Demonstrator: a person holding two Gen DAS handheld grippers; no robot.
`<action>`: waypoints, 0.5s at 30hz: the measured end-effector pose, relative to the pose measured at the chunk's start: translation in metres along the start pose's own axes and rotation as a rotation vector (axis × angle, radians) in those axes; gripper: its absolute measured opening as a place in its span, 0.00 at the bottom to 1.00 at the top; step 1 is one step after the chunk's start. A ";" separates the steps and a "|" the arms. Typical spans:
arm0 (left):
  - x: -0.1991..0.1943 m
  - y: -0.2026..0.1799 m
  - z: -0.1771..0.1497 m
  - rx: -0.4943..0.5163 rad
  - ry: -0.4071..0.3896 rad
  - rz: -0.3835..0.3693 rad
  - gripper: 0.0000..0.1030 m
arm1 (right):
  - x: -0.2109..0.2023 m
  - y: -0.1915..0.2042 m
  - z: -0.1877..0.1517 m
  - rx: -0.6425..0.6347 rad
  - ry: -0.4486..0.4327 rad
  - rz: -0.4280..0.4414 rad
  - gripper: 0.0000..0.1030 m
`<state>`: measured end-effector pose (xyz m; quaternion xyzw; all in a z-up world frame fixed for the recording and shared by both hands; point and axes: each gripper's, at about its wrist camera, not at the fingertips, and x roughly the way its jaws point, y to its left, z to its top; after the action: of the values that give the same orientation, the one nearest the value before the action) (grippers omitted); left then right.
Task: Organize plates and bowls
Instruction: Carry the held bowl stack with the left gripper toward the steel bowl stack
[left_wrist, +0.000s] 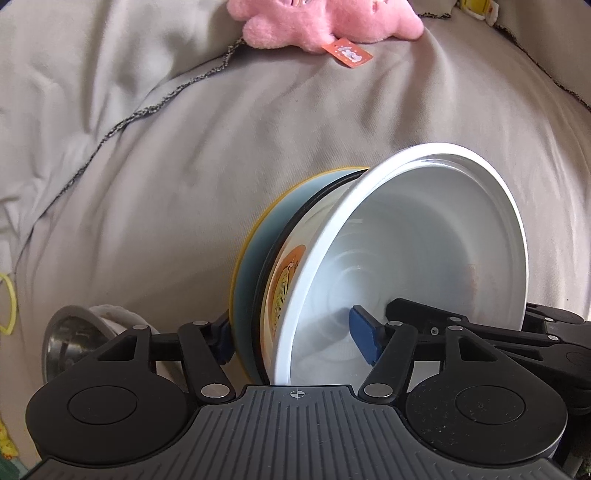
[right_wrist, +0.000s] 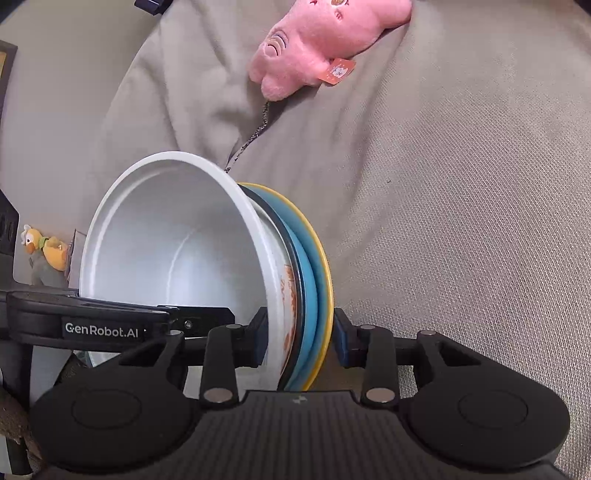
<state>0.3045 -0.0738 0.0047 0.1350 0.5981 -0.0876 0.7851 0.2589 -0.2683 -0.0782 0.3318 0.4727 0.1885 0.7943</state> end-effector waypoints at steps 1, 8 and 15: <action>0.000 0.000 0.000 0.001 -0.006 -0.001 0.67 | 0.001 0.000 0.001 0.006 0.002 0.002 0.34; -0.001 0.001 -0.002 0.016 -0.021 -0.010 0.67 | 0.003 -0.006 0.008 0.051 0.016 0.032 0.34; 0.002 0.008 0.000 0.017 -0.022 -0.036 0.67 | 0.004 -0.001 0.009 0.013 0.024 0.029 0.34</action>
<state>0.3076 -0.0666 0.0037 0.1300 0.5909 -0.1082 0.7889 0.2688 -0.2697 -0.0779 0.3415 0.4787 0.2005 0.7836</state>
